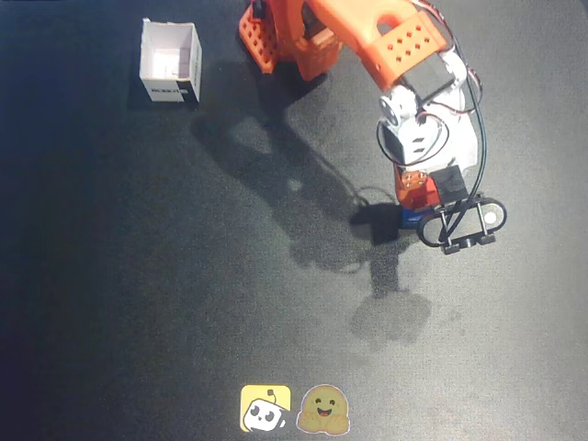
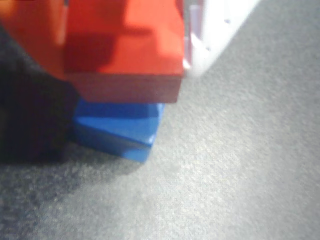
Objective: Put the red cube on top of the blue cube.
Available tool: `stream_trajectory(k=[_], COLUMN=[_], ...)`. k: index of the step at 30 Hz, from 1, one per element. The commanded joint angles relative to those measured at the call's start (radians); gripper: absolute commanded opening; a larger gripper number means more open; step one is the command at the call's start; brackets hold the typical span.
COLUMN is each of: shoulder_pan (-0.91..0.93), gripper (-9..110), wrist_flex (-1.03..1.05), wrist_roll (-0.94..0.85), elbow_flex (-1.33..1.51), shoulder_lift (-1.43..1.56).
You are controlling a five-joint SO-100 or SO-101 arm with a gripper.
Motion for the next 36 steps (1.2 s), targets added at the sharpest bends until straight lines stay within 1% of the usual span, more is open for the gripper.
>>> stream_trajectory(k=[1,36], shoulder_pan=[-0.002,0.017], gripper=[6,7], wrist_flex=[-0.020,-0.095], wrist_roll=[0.003,0.051], elbow_flex=[-0.006,0.049], shoulder_lift=[0.017,-0.002])
